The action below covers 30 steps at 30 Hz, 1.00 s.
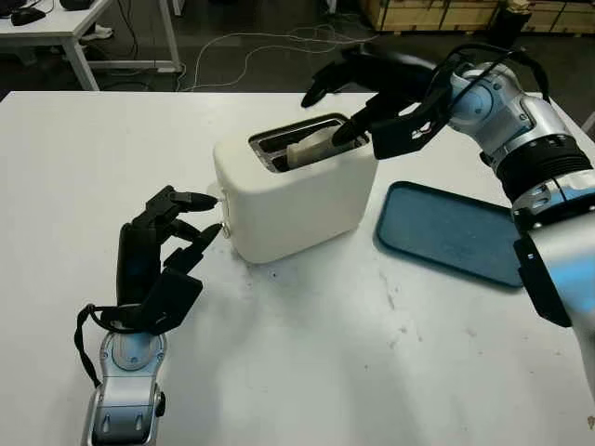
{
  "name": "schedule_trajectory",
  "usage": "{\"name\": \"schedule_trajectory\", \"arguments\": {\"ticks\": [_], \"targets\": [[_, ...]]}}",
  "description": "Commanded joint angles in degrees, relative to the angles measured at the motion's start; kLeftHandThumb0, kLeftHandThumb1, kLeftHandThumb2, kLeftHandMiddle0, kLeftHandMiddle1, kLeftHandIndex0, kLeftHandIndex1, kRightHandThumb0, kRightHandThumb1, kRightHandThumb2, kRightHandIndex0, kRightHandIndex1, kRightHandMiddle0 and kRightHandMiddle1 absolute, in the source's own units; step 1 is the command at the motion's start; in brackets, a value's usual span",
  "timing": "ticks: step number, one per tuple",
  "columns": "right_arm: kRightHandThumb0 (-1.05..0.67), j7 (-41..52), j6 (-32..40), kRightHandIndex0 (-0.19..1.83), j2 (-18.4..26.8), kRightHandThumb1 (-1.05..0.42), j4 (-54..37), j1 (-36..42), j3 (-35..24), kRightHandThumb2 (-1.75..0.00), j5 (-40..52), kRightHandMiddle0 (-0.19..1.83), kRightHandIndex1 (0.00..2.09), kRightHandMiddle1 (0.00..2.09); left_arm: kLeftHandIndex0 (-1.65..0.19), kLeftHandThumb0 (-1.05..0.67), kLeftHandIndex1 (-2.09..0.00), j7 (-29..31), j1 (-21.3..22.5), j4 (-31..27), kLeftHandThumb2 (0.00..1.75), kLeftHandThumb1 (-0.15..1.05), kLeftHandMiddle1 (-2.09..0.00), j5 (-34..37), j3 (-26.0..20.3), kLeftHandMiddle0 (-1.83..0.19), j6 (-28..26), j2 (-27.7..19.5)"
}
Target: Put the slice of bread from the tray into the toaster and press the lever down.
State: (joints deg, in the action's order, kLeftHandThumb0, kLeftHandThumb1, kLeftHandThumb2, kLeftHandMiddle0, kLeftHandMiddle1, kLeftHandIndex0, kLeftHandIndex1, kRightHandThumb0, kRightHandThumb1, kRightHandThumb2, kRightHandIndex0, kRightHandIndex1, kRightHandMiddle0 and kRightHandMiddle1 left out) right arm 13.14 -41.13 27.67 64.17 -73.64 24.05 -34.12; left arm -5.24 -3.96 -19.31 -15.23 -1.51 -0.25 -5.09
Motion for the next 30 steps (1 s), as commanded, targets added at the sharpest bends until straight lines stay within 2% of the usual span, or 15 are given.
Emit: {"name": "schedule_trajectory", "arguments": {"ticks": [1, 8, 11, 13, 16, 22, 25, 27, 30], "targets": [[-0.81, -1.19, -0.66, 0.10, 0.76, -0.84, -0.66, 0.19, 0.40, 0.00, -0.81, 0.64, 0.91, 0.00, -0.59, -0.25, -0.94, 0.30, -0.26, -0.32, 0.15, 0.92, -1.54, 1.04, 0.06, -0.58, 0.59, 0.24], [-0.78, -6.44, -1.60, 0.16, 1.14, -0.85, -0.55, 0.86, 0.45, 0.00, -1.95, 0.66, 0.86, 0.01, -0.58, -0.26, -0.95, -0.04, -0.35, -0.33, 0.15, 0.92, -1.53, 0.31, 0.14, -0.57, 0.33, 0.23], [-0.69, -13.07, -2.61, 0.29, 1.38, -0.84, -0.73, 2.33, -0.52, 0.00, -2.02, 0.72, 0.81, 0.03, -0.58, -0.26, -0.95, 0.05, -0.36, -0.13, 0.15, 0.92, -1.54, 0.69, 0.02, -0.57, 0.70, 0.22], [-0.63, -20.99, -3.14, 0.41, 2.07, -0.84, -1.36, 3.66, -0.46, 0.00, -4.00, 0.76, 0.75, 0.03, -0.58, -0.26, -0.95, 0.02, -0.36, -0.07, 0.15, 0.92, -1.55, 0.71, -0.04, -0.57, 0.77, 0.20], [-0.55, -29.29, -5.15, 0.62, 2.98, -0.88, -1.94, 6.70, -1.65, 0.00, -4.12, 0.83, 0.54, 0.02, -0.58, -0.25, -0.96, -0.08, -0.32, 0.01, 0.15, 0.92, -1.55, 0.48, -0.16, -0.56, 0.80, 0.04], [-0.54, -34.84, -9.98, 0.73, 4.26, -0.91, -8.96, 19.91, -7.90, -0.01, 1.80, 0.88, 0.47, 0.03, -0.58, -0.23, -0.96, -0.33, -0.21, 0.44, 0.15, 0.92, -1.53, 0.25, -0.76, -0.57, 1.62, -0.53], [-0.49, -29.13, -13.30, 0.76, 4.04, -0.92, -13.78, 29.67, -12.53, -0.02, 11.63, 0.90, 0.47, 0.03, -0.59, -0.22, -0.95, -0.48, 0.22, 1.39, 0.13, 0.92, -1.51, 0.51, -1.33, -0.58, 3.40, -1.11], [-0.48, -28.33, -11.98, 0.85, 3.54, -0.92, -19.77, 37.09, -15.73, -0.02, 15.62, 0.94, 0.31, 0.02, -0.59, -0.20, -0.95, -0.28, 0.77, 2.18, 0.13, 0.92, -1.51, 1.18, -1.73, -0.58, 4.80, -1.35], [-0.45, -29.20, -10.96, 0.93, 1.36, -0.92, -28.33, 47.70, -19.97, -0.05, 19.04, 0.96, 0.22, 0.01, -0.59, -0.20, -0.95, -0.35, 1.49, 2.97, 0.13, 0.92, -1.52, 1.34, -2.33, -0.59, 6.08, -1.53]]}}
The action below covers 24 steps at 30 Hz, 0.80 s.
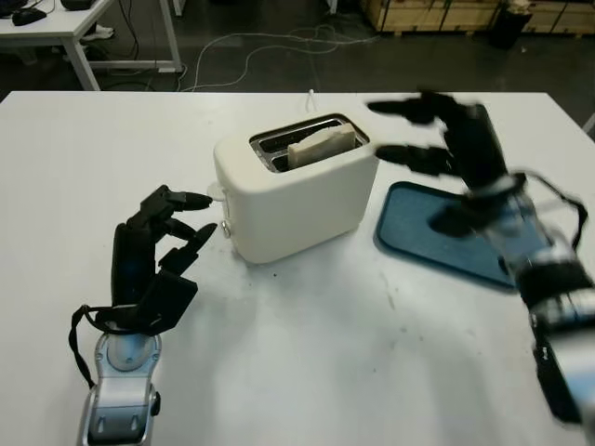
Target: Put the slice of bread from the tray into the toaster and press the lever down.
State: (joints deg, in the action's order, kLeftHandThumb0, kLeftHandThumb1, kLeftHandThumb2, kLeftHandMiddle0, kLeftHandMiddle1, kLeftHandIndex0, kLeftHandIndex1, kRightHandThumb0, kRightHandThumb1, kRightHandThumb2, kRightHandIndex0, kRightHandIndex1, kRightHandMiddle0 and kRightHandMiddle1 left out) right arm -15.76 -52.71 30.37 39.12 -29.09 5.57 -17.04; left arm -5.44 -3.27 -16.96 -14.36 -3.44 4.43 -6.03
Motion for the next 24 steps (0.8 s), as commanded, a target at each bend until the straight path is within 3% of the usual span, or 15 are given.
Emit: {"name": "schedule_trajectory", "arguments": {"ticks": [1, 6, 9, 15, 18, 24], "targets": [[-0.46, -0.20, 1.29, 0.96, -2.33, -0.92, -5.67, 5.73, -2.56, -0.07, 2.99, 0.97, 0.21, 0.01, -0.59, -0.20, -0.95, -0.14, 0.91, 0.64, 0.13, 0.92, -1.52, 0.53, -0.53, -0.59, 1.44, -0.60], [-0.43, -2.47, 8.62, 1.16, -8.24, -0.92, -19.80, 19.33, -7.56, -0.09, 2.11, 1.00, 0.26, 0.02, -0.60, -0.21, -0.95, -0.98, 1.08, 0.40, 0.13, 0.92, -1.51, -0.07, -1.11, -0.60, 0.80, -0.49], [-0.44, 0.38, 15.04, 1.07, -10.90, -0.92, -25.20, 22.86, -7.88, -0.07, 4.10, 1.07, 0.63, 0.01, -0.62, -0.21, -0.94, -1.09, 1.30, 0.38, 0.12, 0.92, -1.50, -0.47, -1.42, -0.61, 0.85, -1.03], [-0.48, 11.40, 27.13, 1.23, -15.26, -0.91, -30.15, 25.08, -6.97, -0.02, 15.91, 1.12, 0.23, 0.00, -0.63, -0.20, -0.93, -1.13, 1.97, 0.86, 0.12, 0.92, -1.49, -0.17, -1.61, -0.63, 1.24, -1.40], [-0.45, 15.97, 34.20, 1.19, -16.81, -0.89, -30.46, 24.31, -7.09, 0.00, 20.28, 1.05, 0.13, 0.00, -0.62, -0.19, -0.93, -0.74, 2.24, 0.66, 0.11, 0.92, -1.50, -0.17, -1.12, -0.63, 0.43, -1.20], [-0.46, 16.83, 39.30, 1.19, -19.10, -0.85, -28.73, 20.90, -7.86, 0.00, 20.19, 1.04, 0.09, 0.01, -0.63, -0.19, -0.93, -0.60, 2.92, 0.83, 0.10, 0.92, -1.48, -0.46, -0.73, -0.63, 0.10, -1.49]]}}
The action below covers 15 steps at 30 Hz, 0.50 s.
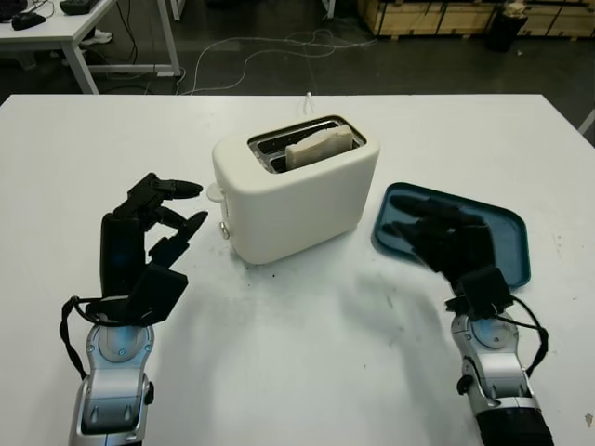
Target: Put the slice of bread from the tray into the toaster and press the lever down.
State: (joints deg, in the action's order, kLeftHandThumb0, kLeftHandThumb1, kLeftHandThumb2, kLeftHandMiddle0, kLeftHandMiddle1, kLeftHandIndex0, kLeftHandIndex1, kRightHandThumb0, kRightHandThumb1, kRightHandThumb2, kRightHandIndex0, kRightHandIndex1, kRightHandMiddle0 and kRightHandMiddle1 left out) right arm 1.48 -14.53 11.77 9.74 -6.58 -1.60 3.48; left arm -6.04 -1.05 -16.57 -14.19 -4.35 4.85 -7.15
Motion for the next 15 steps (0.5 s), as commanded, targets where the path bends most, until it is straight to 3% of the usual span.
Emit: {"name": "schedule_trajectory", "arguments": {"ticks": [1, 15], "targets": [[-0.46, -0.62, 0.98, 1.20, -0.77, -0.86, 1.11, -2.09, -0.75, 0.00, -0.74, 1.04, 0.09, 0.01, -0.63, -0.19, -0.93, -0.01, 0.82, 0.55, 0.10, 0.92, -1.48, -0.54, 0.16, -0.63, -0.31, -0.34], [-0.49, -6.00, -2.72, 1.30, -1.67, -0.82, 3.93, -4.23, -0.67, 0.00, -9.64, 1.14, 0.13, 0.03, -0.65, -0.20, -0.92, -0.55, 1.82, 1.20, 0.08, 0.92, -1.48, -2.91, 0.58, -0.67, -0.51, -1.02]]}}
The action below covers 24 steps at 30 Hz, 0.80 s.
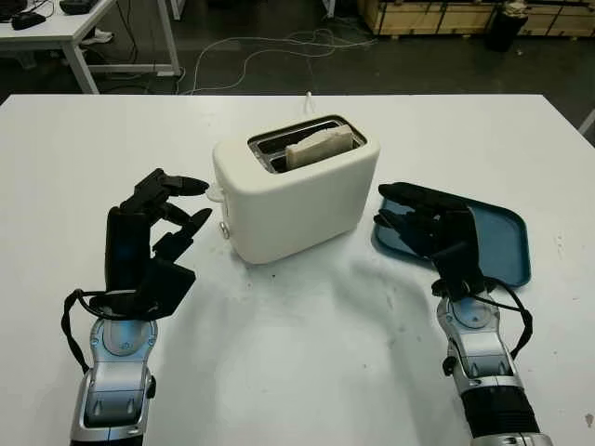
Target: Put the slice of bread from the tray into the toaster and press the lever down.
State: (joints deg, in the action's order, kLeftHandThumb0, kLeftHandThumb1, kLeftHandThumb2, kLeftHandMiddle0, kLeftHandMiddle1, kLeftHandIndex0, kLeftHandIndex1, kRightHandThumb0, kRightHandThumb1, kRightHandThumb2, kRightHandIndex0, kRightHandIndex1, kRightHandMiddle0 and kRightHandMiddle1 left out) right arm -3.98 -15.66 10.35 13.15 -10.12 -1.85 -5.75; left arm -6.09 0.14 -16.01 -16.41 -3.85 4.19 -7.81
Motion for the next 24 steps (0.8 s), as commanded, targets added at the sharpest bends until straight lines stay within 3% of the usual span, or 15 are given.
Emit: {"name": "schedule_trajectory", "arguments": {"ticks": [1, 5, 9, 14, 19, 24], "targets": [[-0.50, -0.77, -1.63, 1.30, -0.18, -0.82, 0.60, -0.71, -0.41, 0.00, -0.77, 1.15, 0.13, 0.03, -0.65, -0.20, -0.92, -0.61, 0.69, 0.79, 0.08, 0.92, -1.47, -0.72, 0.10, -0.67, 0.32, -0.30], [-0.49, -1.59, -1.30, 1.31, -0.08, -0.81, 0.45, -0.55, -0.46, 0.00, -2.16, 1.20, 0.15, 0.05, -0.65, -0.21, -0.92, -1.09, 0.89, 1.60, 0.07, 0.92, -1.47, -1.31, 0.23, -0.68, 1.05, -0.60], [-0.50, -1.33, -1.42, 1.09, 0.21, -0.82, 0.31, -0.27, -0.53, 0.00, -2.43, 1.22, 0.64, 0.02, -0.67, -0.21, -0.91, -2.48, 1.19, 2.83, 0.07, 0.92, -1.46, -4.89, 0.37, -0.71, 2.59, -2.41], [-0.51, -1.15, -1.73, 1.05, 0.41, -0.82, 0.41, -0.18, -0.42, 0.00, -2.69, 1.22, 0.74, 0.02, -0.73, -0.21, -0.82, -2.96, 2.37, 3.25, 0.05, 0.92, -1.42, -9.20, 0.15, -0.72, 3.73, -6.07], [-0.50, -1.20, -1.65, 1.06, 0.44, -0.82, 0.28, -0.11, -0.28, 0.00, -3.13, 1.23, 0.75, 0.02, -0.77, -0.14, -0.73, 5.51, 4.62, 0.89, 0.11, 0.92, -1.33, -8.08, -0.91, -0.78, 4.15, -14.51], [-0.50, -0.94, -1.77, 1.06, 0.21, -0.81, 0.38, -0.03, -0.47, 0.00, -2.79, 1.24, 0.74, 0.02, -0.87, -0.18, -0.60, 13.85, 8.51, -1.21, 0.07, 0.92, -1.22, -8.06, -2.38, -0.88, 1.69, -22.15]]}}
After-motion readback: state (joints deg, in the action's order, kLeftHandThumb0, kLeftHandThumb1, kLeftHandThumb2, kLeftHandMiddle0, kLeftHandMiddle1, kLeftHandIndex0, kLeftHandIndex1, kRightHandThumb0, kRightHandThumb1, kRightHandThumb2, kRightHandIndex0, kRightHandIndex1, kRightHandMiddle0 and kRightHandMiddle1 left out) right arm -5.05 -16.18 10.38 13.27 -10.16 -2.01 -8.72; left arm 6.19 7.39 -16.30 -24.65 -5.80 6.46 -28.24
